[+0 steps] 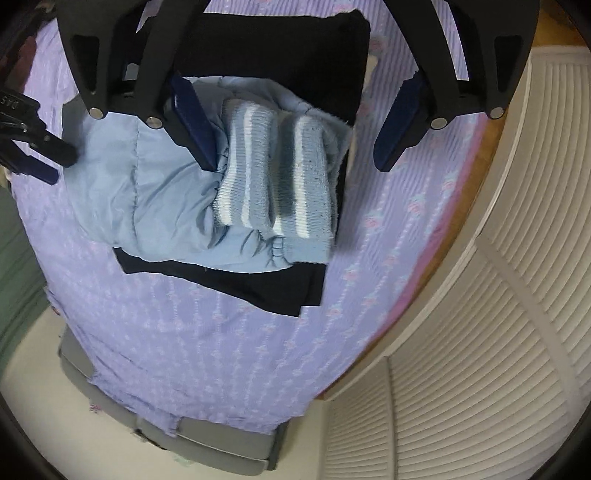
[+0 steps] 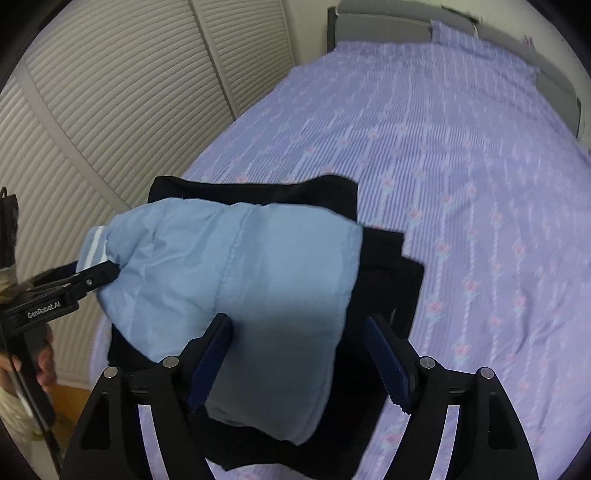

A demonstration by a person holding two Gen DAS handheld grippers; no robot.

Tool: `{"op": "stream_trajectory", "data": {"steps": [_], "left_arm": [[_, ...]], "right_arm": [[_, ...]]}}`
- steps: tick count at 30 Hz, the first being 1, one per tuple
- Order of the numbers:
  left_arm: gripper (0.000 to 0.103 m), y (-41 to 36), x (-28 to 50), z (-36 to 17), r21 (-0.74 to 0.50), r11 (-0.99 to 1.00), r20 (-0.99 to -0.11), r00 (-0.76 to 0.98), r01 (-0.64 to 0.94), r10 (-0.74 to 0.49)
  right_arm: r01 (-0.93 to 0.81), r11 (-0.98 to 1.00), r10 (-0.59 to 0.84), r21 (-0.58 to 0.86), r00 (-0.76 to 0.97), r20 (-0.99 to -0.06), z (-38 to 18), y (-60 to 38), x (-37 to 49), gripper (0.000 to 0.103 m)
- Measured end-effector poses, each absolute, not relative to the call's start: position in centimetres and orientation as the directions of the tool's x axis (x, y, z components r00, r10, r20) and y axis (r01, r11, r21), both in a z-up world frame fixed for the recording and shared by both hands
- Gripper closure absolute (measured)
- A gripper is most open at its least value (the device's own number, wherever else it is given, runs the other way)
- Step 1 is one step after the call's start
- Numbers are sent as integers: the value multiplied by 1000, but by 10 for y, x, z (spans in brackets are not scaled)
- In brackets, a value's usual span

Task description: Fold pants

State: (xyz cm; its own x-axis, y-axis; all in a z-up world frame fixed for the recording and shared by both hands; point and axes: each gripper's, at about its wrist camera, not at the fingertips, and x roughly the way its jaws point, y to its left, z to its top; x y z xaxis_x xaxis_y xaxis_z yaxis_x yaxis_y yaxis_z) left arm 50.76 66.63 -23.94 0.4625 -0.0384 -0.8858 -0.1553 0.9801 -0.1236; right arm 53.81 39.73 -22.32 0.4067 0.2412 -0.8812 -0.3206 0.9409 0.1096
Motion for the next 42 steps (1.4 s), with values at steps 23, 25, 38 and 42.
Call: {"op": "stream_trajectory", "data": {"steps": [23,25,38,42], "left_arm": [[2,494,334,-88,37,990,-673,728,-138,127],[0,470,318,-79,13,993,-665,740,-120,98],[0,308,205,-45,-66,998,-674,738,-6,-40],[0,268,167,-40,-58,998,-666,745,12,-48]], "right_arm": [[-250,968,178,10,659,-731,-87,249,373,9],[-217,976,159,14,671,-725,-78,225,351,9],[-75,997,78,34,717,-693,-40,70,213,9],[-59,998,67,35,732,-678,-34,31,173,9]]}}
